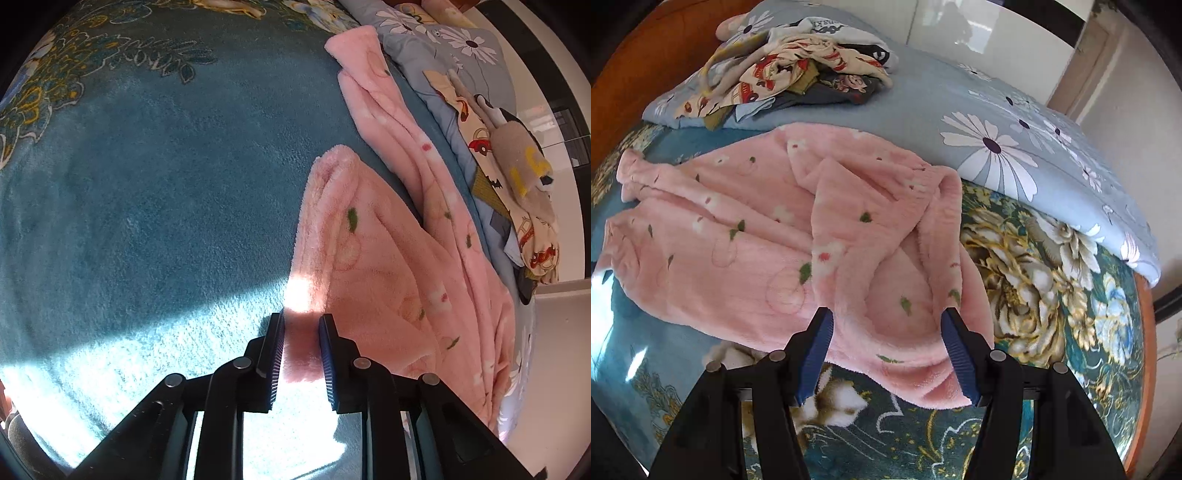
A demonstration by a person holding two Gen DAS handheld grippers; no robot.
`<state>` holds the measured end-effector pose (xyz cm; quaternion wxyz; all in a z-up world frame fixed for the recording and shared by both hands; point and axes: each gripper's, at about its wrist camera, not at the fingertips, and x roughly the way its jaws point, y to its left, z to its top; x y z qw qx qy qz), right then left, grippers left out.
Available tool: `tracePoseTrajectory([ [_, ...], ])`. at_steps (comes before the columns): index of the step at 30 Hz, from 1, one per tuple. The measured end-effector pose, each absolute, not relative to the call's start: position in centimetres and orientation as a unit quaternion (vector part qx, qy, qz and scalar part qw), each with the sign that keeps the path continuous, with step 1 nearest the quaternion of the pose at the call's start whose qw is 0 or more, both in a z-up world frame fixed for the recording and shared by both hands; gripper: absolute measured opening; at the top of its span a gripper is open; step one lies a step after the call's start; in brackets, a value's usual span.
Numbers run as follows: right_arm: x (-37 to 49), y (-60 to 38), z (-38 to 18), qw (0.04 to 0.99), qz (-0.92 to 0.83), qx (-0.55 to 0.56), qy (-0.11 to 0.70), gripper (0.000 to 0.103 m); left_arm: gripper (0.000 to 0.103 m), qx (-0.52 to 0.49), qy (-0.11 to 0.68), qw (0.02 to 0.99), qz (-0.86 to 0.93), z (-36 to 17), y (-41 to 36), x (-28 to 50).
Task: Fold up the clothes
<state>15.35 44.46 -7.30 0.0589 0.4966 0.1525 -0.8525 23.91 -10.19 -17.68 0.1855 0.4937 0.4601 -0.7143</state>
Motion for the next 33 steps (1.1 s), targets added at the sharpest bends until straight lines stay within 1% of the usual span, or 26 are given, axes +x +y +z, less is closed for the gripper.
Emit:
tracePoseTrajectory([
  [3,14.6,43.2,-8.3,0.068,-0.836,0.513,0.184,0.062,0.019,0.492,0.469,0.181,-0.711,-17.7,-10.2,24.6],
  [4,14.2,43.2,-9.0,0.065,-0.825,0.531,0.184,0.062,0.016,0.492,0.470,0.177,-0.711,-17.6,-10.2,24.9],
  [6,13.9,43.6,-10.0,0.054,-0.812,0.555,0.173,0.057,0.011,0.497,0.462,0.167,-0.716,-17.4,-10.1,24.8],
  [7,13.9,44.0,-10.2,0.049,-0.810,0.560,0.163,0.044,0.008,0.499,0.455,0.164,-0.719,-17.2,-10.0,24.7],
  [8,13.8,44.3,-10.3,0.043,-0.809,0.566,0.151,0.027,0.006,0.501,0.448,0.162,-0.723,-17.1,-9.9,24.7],
  [10,13.8,45.0,-10.1,0.026,-0.810,0.571,0.130,0.013,0.005,0.500,0.441,0.161,-0.728,-16.8,-9.8,24.7],
  [11,13.9,45.3,-9.9,0.018,-0.811,0.572,0.124,0.009,0.004,0.497,0.437,0.162,-0.732,-16.4,-9.9,24.8],
  [14,14.2,45.6,-7.6,0.008,-0.825,0.556,0.099,0.007,0.004,0.485,0.419,0.166,-0.750,-14.9,-10.8,24.9],
  [16,14.4,45.7,-4.8,0.021,-0.841,0.538,0.054,0.006,0.003,0.471,0.409,0.171,-0.763,-13.4,-12.2,24.8],
  [21,15.9,44.3,4.4,0.094,-0.879,0.464,-0.065,0.006,0.003,0.428,0.395,0.181,-0.792,-8.3,-17.8,25.9],
  [24,17.8,44.6,10.2,0.139,-0.894,0.405,-0.132,0.005,0.003,0.403,0.359,0.195,-0.819,-4.6,-20.5,26.6],
  [27,20.0,47.1,14.4,0.136,-0.909,0.353,-0.172,0.005,0.003,0.388,0.331,0.212,-0.833,-2.0,-22.6,28.7],
  [28,20.7,48.0,15.3,0.124,-0.915,0.342,-0.175,0.005,0.003,0.384,0.322,0.217,-0.838,-1.2,-23.3,29.4],
  [30,21.5,50.2,15.5,0.082,-0.922,0.341,-0.165,0.005,0.003,0.397,0.318,0.229,-0.830,-2.4,-24.1,30.1],
  [31,21.9,51.5,14.9,0.060,-0.920,0.351,-0.164,0.005,0.003,0.405,0.318,0.234,-0.825,-3.2,-24.4,30.5],
  [33,22.4,54.3,11.3,0.011,-0.905,0.392,-0.164,0.005,0.003,0.436,0.312,0.248,-0.807,-6.2,-24.4,31.1],
])
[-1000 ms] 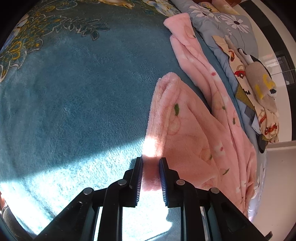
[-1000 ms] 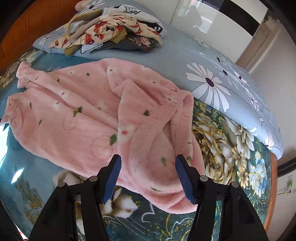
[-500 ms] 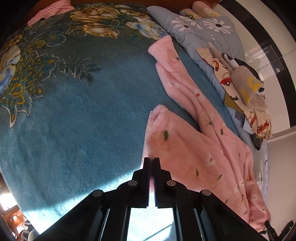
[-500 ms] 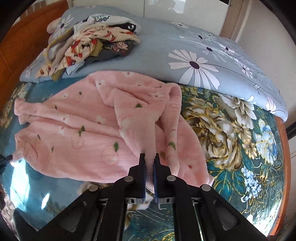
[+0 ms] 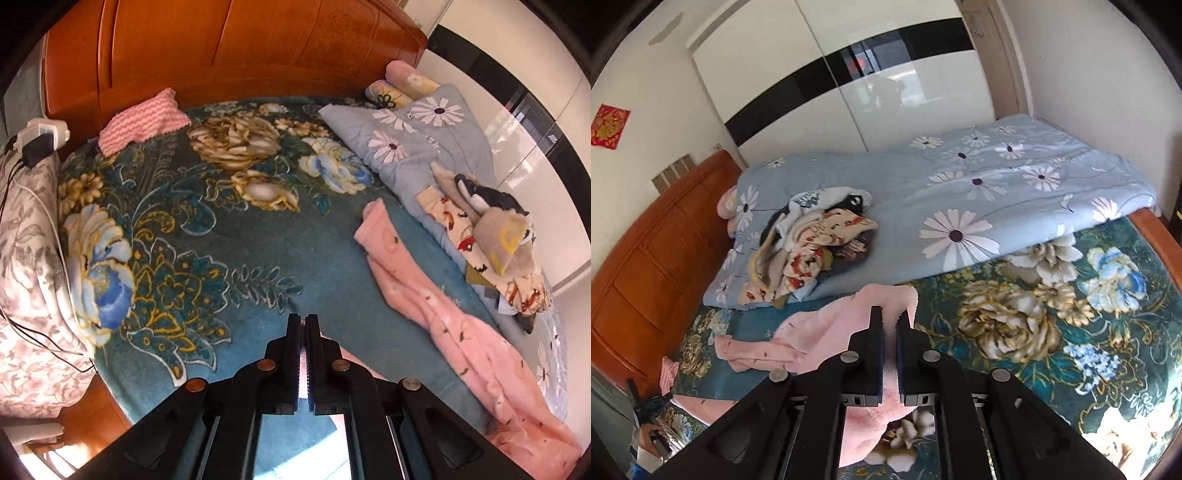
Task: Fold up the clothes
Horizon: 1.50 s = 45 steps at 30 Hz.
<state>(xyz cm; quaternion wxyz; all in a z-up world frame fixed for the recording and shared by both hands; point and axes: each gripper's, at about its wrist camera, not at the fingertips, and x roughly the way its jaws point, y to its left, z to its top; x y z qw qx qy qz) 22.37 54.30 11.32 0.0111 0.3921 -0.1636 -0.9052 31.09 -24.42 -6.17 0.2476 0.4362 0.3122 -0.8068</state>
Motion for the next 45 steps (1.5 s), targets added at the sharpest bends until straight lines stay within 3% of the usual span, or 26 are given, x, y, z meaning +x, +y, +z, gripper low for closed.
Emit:
tracePoseTrajectory([
  [5,24.7,60.7,-1.9,-0.095,-0.829,0.505,-0.220,0.005,0.003,0.489,0.361,0.279,-0.744,-13.7,-24.8,34.1],
  [10,27.5,64.5,-8.8,-0.140,-0.783,0.543,-0.268,0.005,0.005,0.481,0.403,0.279,-0.726,-15.5,-25.5,35.4],
  [15,27.6,65.2,-9.2,-0.144,-0.786,0.533,-0.279,0.008,0.010,0.458,0.445,0.265,-0.722,-14.8,-26.1,36.6],
  [20,28.2,66.0,-8.1,-0.176,-0.802,0.503,-0.270,0.039,0.045,0.438,0.480,0.274,-0.709,-14.7,-26.0,38.9],
  [24,31.1,67.5,-8.2,-0.194,-0.796,0.475,-0.322,0.043,0.048,0.427,0.512,0.260,-0.699,-16.2,-25.0,39.4],
  [31,33.1,62.9,-13.2,-0.087,-0.756,0.483,-0.433,0.051,0.057,0.443,0.476,0.264,-0.712,-17.5,-23.2,36.2],
  [33,32.5,61.7,-14.5,-0.088,-0.747,0.492,-0.438,0.060,0.057,0.434,0.478,0.273,-0.713,-17.5,-23.4,35.7],
  [37,32.2,61.8,-15.7,-0.137,-0.744,0.479,-0.446,0.061,0.055,0.430,0.464,0.273,-0.724,-17.4,-23.7,34.8],
  [42,32.5,63.1,-16.6,-0.169,-0.722,0.447,-0.500,0.060,0.021,0.403,0.512,0.257,-0.713,-17.6,-24.5,34.6],
  [43,32.4,63.1,-16.6,-0.170,-0.719,0.447,-0.504,0.053,0.015,0.399,0.516,0.257,-0.713,-17.4,-24.6,34.5],
  [44,32.3,63.1,-16.5,-0.168,-0.714,0.447,-0.511,0.030,0.012,0.397,0.514,0.259,-0.715,-17.1,-24.6,34.3],
  [45,32.1,63.0,-16.5,-0.166,-0.710,0.447,-0.518,0.018,0.011,0.399,0.506,0.260,-0.719,-16.5,-24.6,33.9],
])
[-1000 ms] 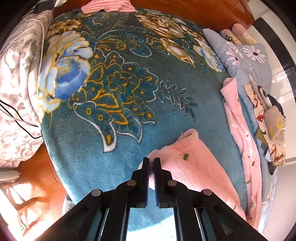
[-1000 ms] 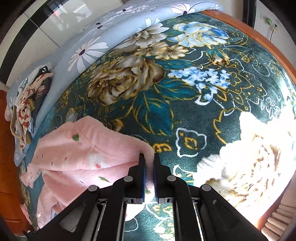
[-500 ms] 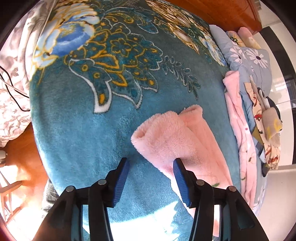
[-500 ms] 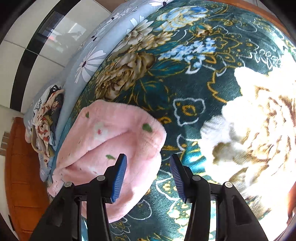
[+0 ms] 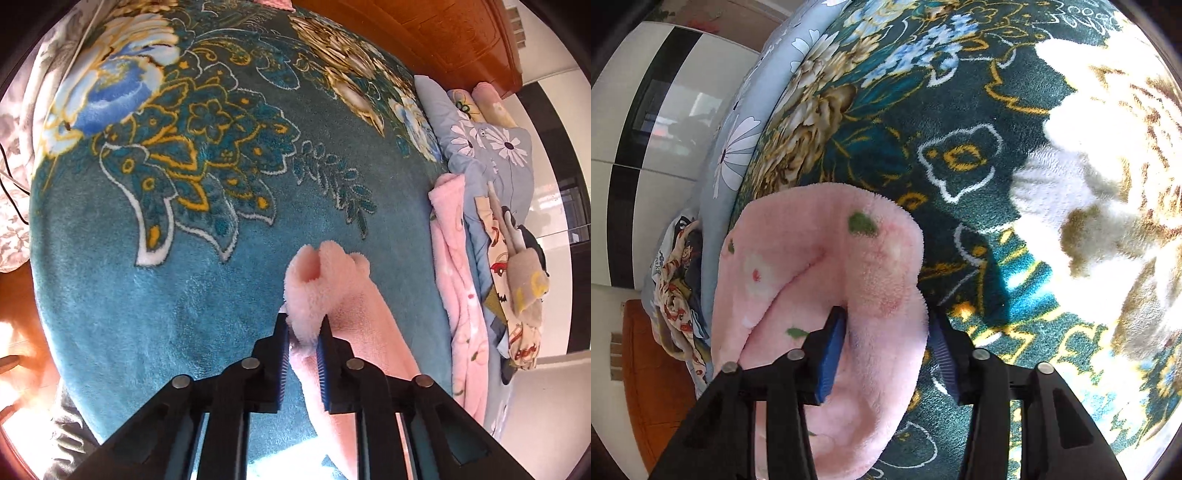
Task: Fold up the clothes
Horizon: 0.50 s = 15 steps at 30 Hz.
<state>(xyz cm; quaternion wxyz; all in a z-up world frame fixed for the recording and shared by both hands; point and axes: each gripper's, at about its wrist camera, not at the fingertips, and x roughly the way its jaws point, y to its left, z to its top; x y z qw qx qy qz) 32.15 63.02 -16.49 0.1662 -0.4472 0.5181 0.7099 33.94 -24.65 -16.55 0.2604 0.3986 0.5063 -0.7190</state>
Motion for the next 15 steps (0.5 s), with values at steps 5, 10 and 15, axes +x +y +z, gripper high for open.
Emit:
tracePoseTrajectory([
  [5,29.6,61.5,-13.9,0.142,0.715,-0.458,0.509,0.005,0.009,0.388,0.467,0.235,-0.759,-10.9,-25.4,29.8],
  [10,25.7,60.9,-3.5,0.065,0.786,-0.390,0.476,0.004,0.009,0.328,0.404,0.166,-0.838,1.0,-26.0,25.6],
  [15,26.7,61.6,6.4,0.017,0.846,-0.307,0.436,0.004,0.010,0.306,0.342,0.162,-0.873,5.7,-27.0,28.2],
])
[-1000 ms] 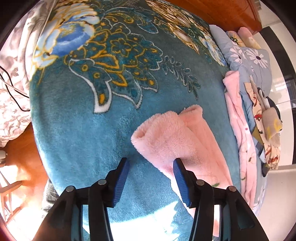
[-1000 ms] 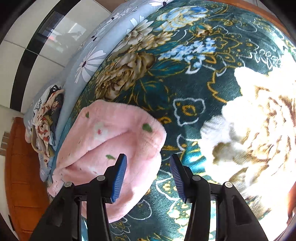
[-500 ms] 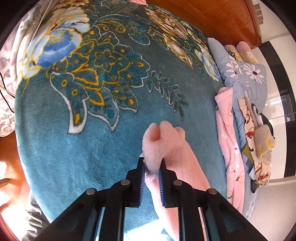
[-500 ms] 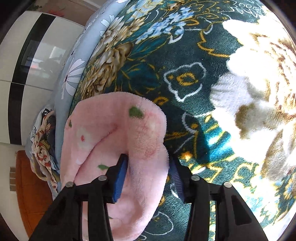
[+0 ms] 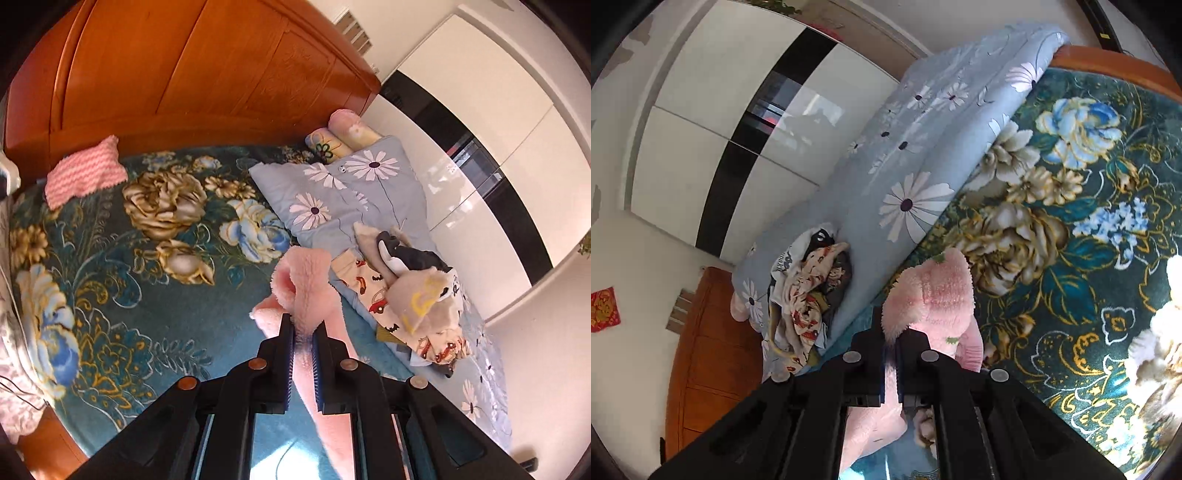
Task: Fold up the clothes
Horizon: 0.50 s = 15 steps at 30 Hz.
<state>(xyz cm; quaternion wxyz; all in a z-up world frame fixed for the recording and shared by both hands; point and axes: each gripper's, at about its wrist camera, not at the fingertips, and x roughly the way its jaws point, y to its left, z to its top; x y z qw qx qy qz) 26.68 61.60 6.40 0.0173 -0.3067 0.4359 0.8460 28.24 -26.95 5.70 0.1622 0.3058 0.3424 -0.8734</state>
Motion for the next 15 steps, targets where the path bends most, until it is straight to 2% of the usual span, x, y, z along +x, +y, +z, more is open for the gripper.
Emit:
tracePoseTrajectory([
  [3,29.5,62.3,5.0,0.047,0.851,-0.331,0.405,0.004,0.010,0.379,0.334,0.199,-0.839,-0.7,-28.0,30.7],
  [7,33.7,63.5,-5.4,0.113,0.789,-0.435,0.418,0.004,0.010,0.474,0.384,0.259,-0.749,-12.9,-28.3,34.9],
  [9,35.8,64.0,-10.6,0.148,0.744,-0.471,0.450,0.004,0.010,0.487,0.410,0.284,-0.717,-16.6,-28.0,37.2],
  [12,38.1,64.6,-14.8,0.177,0.700,-0.487,0.491,0.004,0.010,0.460,0.449,0.294,-0.708,-17.8,-28.1,39.4],
  [15,38.0,64.9,-14.9,0.178,0.706,-0.493,0.477,0.004,0.010,0.461,0.406,0.298,-0.730,-15.6,-28.1,38.7],
])
